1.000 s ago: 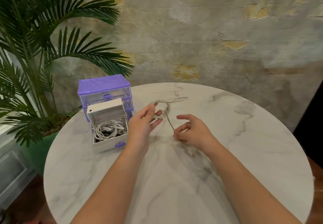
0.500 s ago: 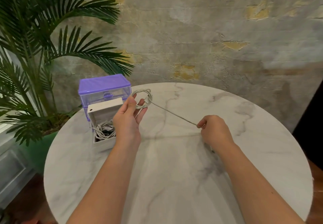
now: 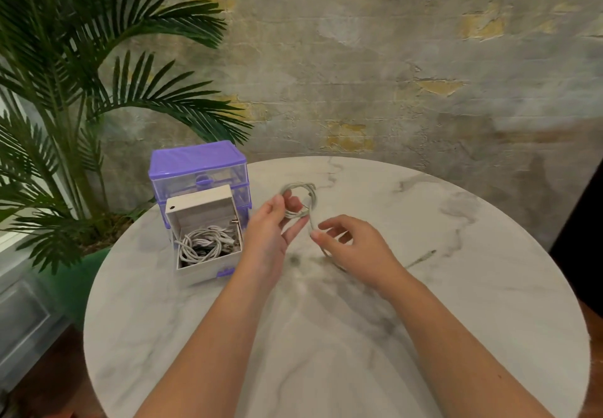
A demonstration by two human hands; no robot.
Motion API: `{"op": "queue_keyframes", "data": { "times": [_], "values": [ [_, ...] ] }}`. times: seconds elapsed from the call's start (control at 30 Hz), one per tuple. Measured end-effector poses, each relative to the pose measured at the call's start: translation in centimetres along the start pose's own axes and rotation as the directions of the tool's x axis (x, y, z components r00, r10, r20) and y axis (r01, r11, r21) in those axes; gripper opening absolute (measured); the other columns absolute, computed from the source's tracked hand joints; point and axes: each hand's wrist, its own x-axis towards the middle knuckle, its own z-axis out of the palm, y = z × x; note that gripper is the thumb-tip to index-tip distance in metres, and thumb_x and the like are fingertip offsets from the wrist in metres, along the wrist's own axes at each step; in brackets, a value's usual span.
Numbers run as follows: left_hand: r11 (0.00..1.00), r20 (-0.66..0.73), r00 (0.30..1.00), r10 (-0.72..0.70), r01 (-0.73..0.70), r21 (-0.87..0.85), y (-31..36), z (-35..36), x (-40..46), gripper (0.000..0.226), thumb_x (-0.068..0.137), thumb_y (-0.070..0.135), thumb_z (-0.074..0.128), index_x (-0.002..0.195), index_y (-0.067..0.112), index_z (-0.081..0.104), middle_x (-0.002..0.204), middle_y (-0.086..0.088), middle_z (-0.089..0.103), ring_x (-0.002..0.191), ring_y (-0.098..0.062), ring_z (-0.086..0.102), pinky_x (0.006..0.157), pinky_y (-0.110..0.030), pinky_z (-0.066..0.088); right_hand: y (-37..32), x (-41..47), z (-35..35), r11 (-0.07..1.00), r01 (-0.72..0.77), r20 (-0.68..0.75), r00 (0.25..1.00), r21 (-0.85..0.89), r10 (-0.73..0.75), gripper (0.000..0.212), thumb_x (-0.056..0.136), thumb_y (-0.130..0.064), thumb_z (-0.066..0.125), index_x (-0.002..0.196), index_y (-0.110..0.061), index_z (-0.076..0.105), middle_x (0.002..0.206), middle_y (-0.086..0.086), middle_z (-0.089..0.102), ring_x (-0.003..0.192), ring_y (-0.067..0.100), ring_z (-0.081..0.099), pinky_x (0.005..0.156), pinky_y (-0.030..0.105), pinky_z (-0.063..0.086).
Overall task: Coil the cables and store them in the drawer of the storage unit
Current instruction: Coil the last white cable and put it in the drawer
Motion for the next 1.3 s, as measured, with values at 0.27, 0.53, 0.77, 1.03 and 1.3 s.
{"op": "queue_keyframes", "data": {
  "times": [0.27, 0.53, 0.77, 1.03, 1.3],
  "values": [
    [0.987, 0.008, 0.991, -0.137, 0.136, 0.083, -0.3, 0.8, -0.7, 0.023, 0.098, 0.020, 0.048, 0.098, 0.003, 0.063, 0.066, -0.002, 0.051, 0.083, -0.018, 0.062, 0.079, -0.037, 0.060, -0.5, 0.1, 0.1, 0.950, -0.082, -0.038, 0.995, 0.303, 0.097, 0.013, 0.088, -0.027, 0.070, 0.080, -0.017, 0.066, 0.071, 0.000, 0.072, 0.061, 0.006, 0.061, 0.065, 0.027, 0.049],
    [0.904, 0.036, 0.996, -0.081, 0.058, 0.424, 0.1, 0.6, -0.9, 0.027, 0.101, 0.025, 0.045, 0.081, 0.010, 0.056, 0.066, 0.000, 0.045, 0.076, -0.012, 0.056, 0.095, -0.047, 0.051, -0.8, -0.2, -0.1, 0.942, -0.137, -0.009, 0.989, 0.307, 0.147, 0.016, 0.091, -0.024, 0.065, 0.081, -0.014, 0.058, 0.066, 0.001, 0.065, 0.038, 0.003, 0.046, 0.046, 0.019, 0.039],
    [0.931, -0.040, 0.993, -0.108, 0.115, 0.347, 0.1, 0.8, -0.9, 0.026, 0.091, 0.030, 0.061, 0.069, 0.017, 0.055, 0.073, 0.001, 0.042, 0.072, -0.013, 0.046, 0.082, -0.037, 0.052, -0.8, -0.2, 0.0, 0.966, -0.090, 0.016, 0.996, 0.242, 0.088, 0.016, 0.091, -0.027, 0.066, 0.080, -0.018, 0.058, 0.068, 0.001, 0.063, 0.045, -0.001, 0.048, 0.050, 0.016, 0.037],
    [0.955, -0.068, 0.991, -0.119, 0.133, 0.266, 0.6, 0.1, -0.2, 0.028, 0.087, 0.032, 0.067, 0.063, 0.022, 0.055, 0.067, 0.005, 0.046, 0.075, -0.011, 0.053, 0.081, -0.035, 0.045, -0.2, 0.0, 0.1, 0.979, 0.024, -0.029, 0.999, 0.201, -0.019, 0.015, 0.090, -0.031, 0.066, 0.082, -0.021, 0.060, 0.063, -0.005, 0.058, 0.052, 0.003, 0.044, 0.055, 0.021, 0.038],
    [0.841, 0.029, 0.979, -0.204, 0.160, 0.518, 0.0, 0.1, -0.8, 0.033, 0.092, 0.048, 0.055, 0.098, 0.020, 0.070, 0.060, 0.006, 0.057, 0.084, -0.015, 0.063, 0.091, -0.040, 0.052, 1.3, 0.4, -0.7, 0.984, 0.025, -0.181, 0.984, 0.175, 0.007, 0.010, 0.086, -0.037, 0.070, 0.081, -0.029, 0.067, 0.066, -0.006, 0.057, 0.053, 0.004, 0.041, 0.058, 0.025, 0.038]
  ]
}}
